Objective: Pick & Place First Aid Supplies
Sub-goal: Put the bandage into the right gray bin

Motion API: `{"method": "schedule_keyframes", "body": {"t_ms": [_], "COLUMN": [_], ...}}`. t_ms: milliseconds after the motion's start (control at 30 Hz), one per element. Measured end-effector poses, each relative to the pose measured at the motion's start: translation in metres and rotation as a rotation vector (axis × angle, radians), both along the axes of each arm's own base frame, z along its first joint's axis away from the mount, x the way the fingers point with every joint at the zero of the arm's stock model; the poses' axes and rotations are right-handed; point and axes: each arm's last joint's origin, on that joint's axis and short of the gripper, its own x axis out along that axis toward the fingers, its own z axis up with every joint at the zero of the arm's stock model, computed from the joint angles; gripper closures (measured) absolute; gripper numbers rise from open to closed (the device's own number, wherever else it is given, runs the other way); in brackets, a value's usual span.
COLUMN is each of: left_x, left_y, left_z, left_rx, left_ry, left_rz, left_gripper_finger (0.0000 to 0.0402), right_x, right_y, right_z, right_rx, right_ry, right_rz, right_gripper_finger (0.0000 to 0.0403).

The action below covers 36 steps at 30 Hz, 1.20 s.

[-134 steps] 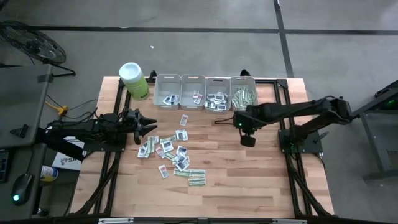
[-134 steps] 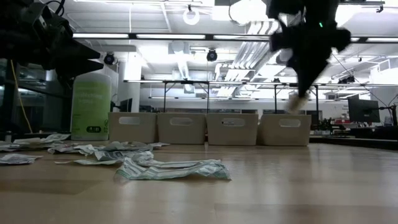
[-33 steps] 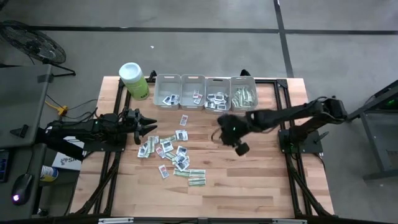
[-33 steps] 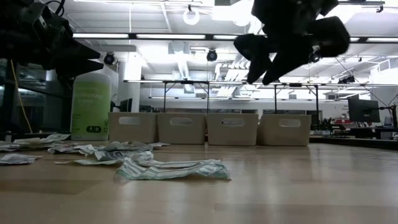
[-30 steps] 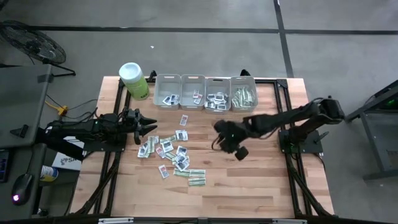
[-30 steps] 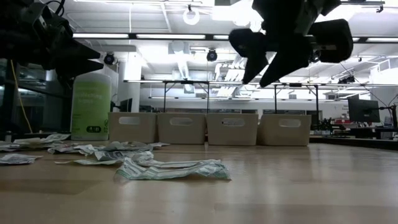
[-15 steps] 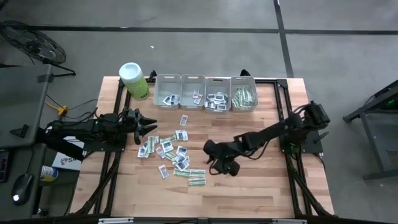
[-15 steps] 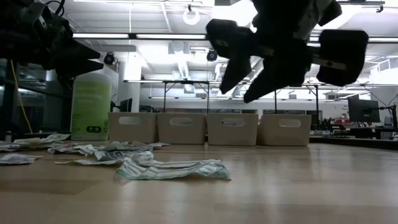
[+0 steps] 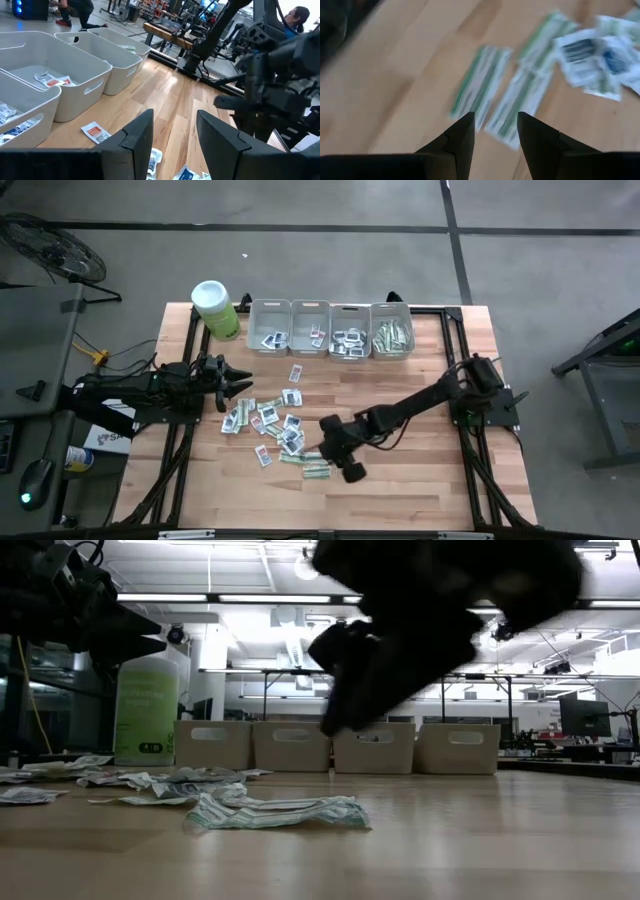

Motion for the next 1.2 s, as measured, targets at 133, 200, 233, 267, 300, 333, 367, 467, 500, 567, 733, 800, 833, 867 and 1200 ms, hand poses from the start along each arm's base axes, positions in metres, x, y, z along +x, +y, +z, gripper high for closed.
{"method": "schedule_keyframes", "body": {"t_ms": [133, 200, 233, 267, 300, 333, 367, 467, 500, 567, 733, 800, 833, 867, 1200], "left_x": [0.000, 0.000, 0.000, 0.000, 0.000, 0.000, 0.000, 0.000, 0.000, 0.000, 0.000, 0.000, 0.000, 0.000, 0.000], "left_y": [0.000, 0.000, 0.000, 0.000, 0.000, 0.000, 0.000, 0.000, 0.000, 0.000, 0.000, 0.000, 0.000, 0.000, 0.000], "left_z": [0.000, 0.000, 0.000, 0.000, 0.000, 0.000, 0.000, 0.000, 0.000, 0.000, 0.000, 0.000, 0.000, 0.000, 0.000], "left_rx": [0.000, 0.000, 0.000, 0.000, 0.000, 0.000, 0.000, 0.000, 0.000, 0.000, 0.000, 0.000, 0.000, 0.000, 0.000], "left_ry": [0.000, 0.000, 0.000, 0.000, 0.000, 0.000, 0.000, 0.000, 0.000, 0.000, 0.000, 0.000, 0.000, 0.000, 0.001], "left_rz": [0.000, 0.000, 0.000, 0.000, 0.000, 0.000, 0.000, 0.000, 0.000, 0.000, 0.000, 0.000, 0.000, 0.000, 0.001], "left_gripper_finger": [0.0252, 0.0252, 0.0252, 0.0252, 0.0252, 0.0252, 0.0252, 0.0252, 0.0252, 0.0252, 0.0252, 0.0252, 0.0252, 0.0252, 0.0252], "right_x": [-0.011, -0.013, -0.014, -0.015, -0.017, -0.017, -0.018, -0.020, -0.020, -0.020, -0.016, -0.014, -0.013, -0.010, 0.010], "right_y": [0.009, 0.011, 0.011, 0.011, 0.011, 0.011, 0.012, 0.012, 0.012, 0.013, 0.016, 0.017, 0.017, 0.019, 0.028], "right_z": [-0.007, -0.008, -0.009, -0.010, -0.011, -0.011, -0.012, -0.012, -0.012, -0.012, -0.007, -0.005, -0.004, -0.001, -0.004], "right_rx": [-0.202, -0.259, -0.285, -0.307, -0.333, -0.364, -0.394, -0.487, -0.518, -0.576, -0.625, -0.629, -0.627, -0.623, -0.597], "right_ry": [-0.015, -0.031, -0.033, -0.032, -0.029, -0.031, -0.035, -0.050, -0.060, -0.081, -0.110, -0.084, -0.067, -0.066, -0.022], "right_rz": [0.217, 0.301, 0.335, 0.363, 0.389, 0.411, 0.436, 0.513, 0.534, 0.578, 0.641, 0.653, 0.660, 0.663, 0.767], "right_gripper_finger": [0.0261, 0.0261, 0.0261, 0.0261, 0.0261, 0.0261, 0.0261, 0.0261, 0.0261, 0.0261, 0.0261, 0.0261, 0.0261, 0.0261, 0.0263]}}
